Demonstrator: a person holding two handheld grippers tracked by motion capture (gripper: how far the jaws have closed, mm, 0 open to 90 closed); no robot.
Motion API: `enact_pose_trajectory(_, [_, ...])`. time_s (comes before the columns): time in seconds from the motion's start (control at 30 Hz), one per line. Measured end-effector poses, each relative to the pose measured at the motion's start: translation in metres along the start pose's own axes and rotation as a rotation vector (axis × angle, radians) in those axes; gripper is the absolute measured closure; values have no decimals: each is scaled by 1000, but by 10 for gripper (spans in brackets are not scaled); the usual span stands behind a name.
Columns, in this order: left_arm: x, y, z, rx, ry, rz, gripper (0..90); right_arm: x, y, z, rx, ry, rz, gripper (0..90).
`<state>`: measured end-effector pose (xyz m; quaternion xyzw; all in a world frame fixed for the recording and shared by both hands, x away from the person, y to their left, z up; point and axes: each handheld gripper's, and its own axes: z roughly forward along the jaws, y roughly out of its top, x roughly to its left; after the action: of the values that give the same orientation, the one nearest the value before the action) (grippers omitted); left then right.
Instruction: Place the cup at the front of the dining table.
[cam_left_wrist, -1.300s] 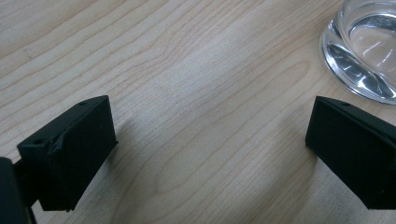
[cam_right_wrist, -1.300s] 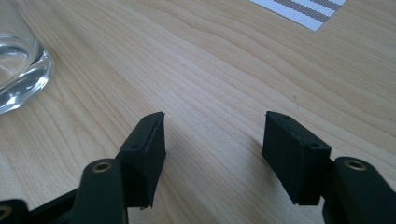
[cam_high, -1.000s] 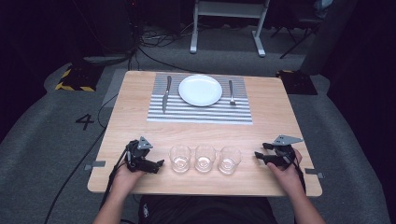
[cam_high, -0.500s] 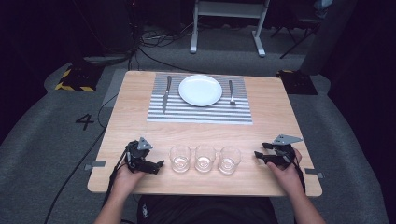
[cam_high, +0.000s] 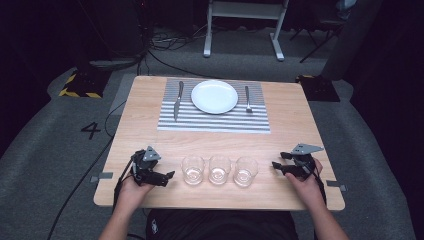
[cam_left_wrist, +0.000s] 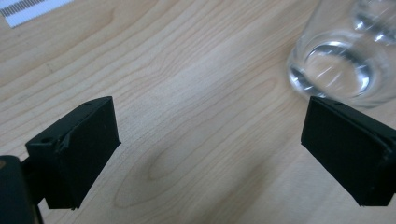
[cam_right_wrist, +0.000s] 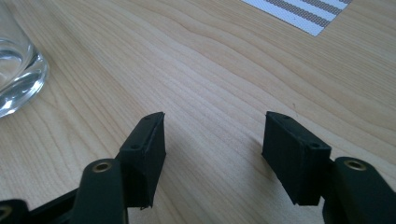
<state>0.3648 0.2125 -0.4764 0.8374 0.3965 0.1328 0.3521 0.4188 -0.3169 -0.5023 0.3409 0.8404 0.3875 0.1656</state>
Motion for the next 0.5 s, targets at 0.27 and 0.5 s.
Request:
enact_pose_trajectory(0.27, [-4,8,-25,-60,-22,-38,43,0,1,0,1,1,11,398])
enact_pose_trajectory(0.5, [-20,18,-44,-205,-20,0,43,0,0,0,2,3,4,398])
